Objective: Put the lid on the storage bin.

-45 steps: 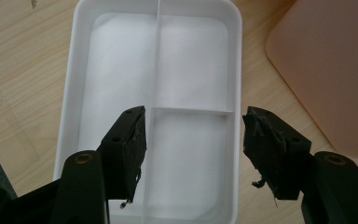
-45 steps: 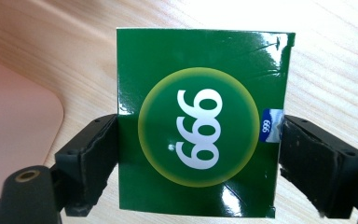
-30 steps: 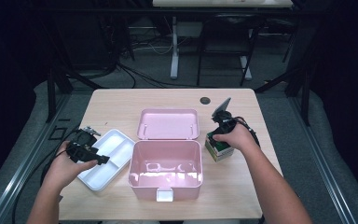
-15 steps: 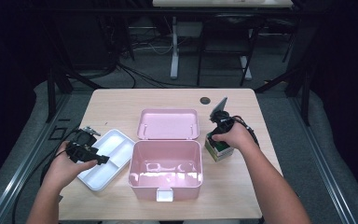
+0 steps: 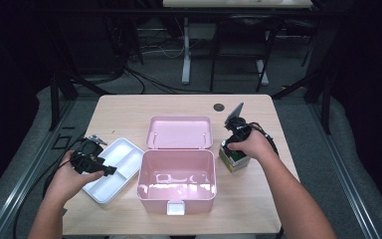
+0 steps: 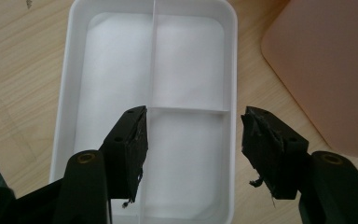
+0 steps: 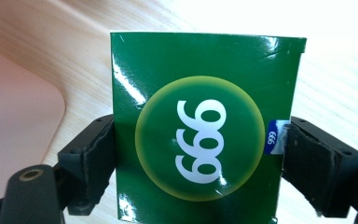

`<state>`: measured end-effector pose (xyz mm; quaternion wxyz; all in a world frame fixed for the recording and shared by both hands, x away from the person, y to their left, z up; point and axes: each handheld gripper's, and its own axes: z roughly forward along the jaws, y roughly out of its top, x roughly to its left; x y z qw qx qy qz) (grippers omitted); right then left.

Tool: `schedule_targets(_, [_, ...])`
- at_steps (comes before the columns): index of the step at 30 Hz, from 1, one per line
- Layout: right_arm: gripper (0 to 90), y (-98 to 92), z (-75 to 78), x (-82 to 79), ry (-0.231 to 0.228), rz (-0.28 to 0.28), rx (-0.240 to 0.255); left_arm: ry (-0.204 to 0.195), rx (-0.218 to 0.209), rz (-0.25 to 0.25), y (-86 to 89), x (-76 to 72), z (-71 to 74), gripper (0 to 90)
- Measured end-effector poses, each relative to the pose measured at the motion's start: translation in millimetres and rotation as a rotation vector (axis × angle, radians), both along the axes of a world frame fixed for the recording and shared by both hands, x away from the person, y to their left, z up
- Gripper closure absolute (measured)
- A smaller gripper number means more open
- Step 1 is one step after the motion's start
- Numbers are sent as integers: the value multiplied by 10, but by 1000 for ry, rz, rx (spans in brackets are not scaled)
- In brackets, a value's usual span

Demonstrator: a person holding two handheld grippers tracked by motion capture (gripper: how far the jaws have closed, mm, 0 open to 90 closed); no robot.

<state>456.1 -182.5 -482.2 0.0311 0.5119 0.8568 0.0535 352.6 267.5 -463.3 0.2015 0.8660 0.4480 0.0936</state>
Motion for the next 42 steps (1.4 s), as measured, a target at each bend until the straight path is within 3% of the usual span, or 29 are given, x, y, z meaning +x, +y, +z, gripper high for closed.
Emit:
schedule_targets(6, [162,-18,120,-31,-33,17,-6,-1,-3,0,-1,1,0,409])
schedule_targets(17, [163,-25,375,-111,-59,47,-6,-6,-17,-16,-13,-21,35,409])
schedule_targets(23, [163,-9,516,-156,-67,64,-31,-10,-19,-14,-7,-18,36,409])
schedule_targets(42, [163,35,956,-363,-109,143,-10,-14,-13,-13,-6,-20,30,409])
